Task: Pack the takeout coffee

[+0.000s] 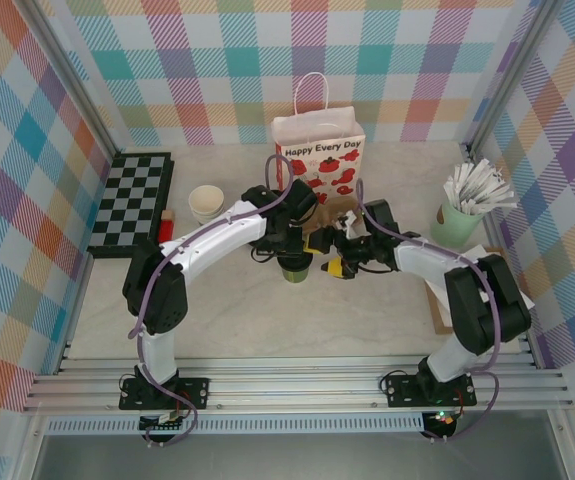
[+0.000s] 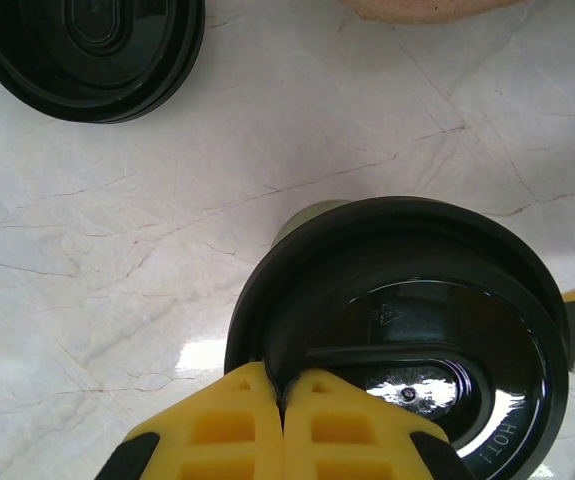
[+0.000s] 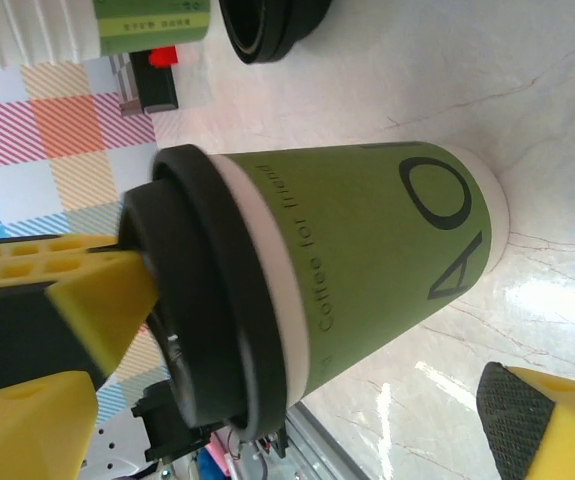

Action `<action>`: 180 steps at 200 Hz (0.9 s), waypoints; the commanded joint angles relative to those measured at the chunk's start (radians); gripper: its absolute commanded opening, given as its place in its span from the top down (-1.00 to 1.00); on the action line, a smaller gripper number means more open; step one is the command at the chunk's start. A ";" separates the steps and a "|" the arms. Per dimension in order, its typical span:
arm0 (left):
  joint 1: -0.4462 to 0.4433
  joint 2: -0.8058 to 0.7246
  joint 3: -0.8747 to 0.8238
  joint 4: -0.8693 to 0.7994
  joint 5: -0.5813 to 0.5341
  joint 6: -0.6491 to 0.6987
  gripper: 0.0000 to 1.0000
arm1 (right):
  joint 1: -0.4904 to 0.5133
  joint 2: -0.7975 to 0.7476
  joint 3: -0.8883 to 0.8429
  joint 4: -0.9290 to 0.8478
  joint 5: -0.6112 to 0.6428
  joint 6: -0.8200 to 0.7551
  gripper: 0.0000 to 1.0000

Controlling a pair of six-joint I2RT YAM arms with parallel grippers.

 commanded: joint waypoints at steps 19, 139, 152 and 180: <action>-0.010 0.058 -0.056 -0.041 0.059 -0.007 1.00 | 0.041 0.093 0.035 0.052 -0.068 0.032 -0.97; 0.032 -0.071 -0.003 0.014 0.159 0.032 0.70 | 0.048 0.108 0.041 -0.126 0.093 0.048 -0.97; 0.043 -0.093 -0.002 0.020 0.165 0.034 0.70 | 0.047 0.097 0.059 -0.154 0.100 0.036 -0.97; 0.067 -0.149 -0.009 0.047 0.188 0.033 0.63 | 0.048 0.084 0.079 -0.181 0.106 0.031 -0.97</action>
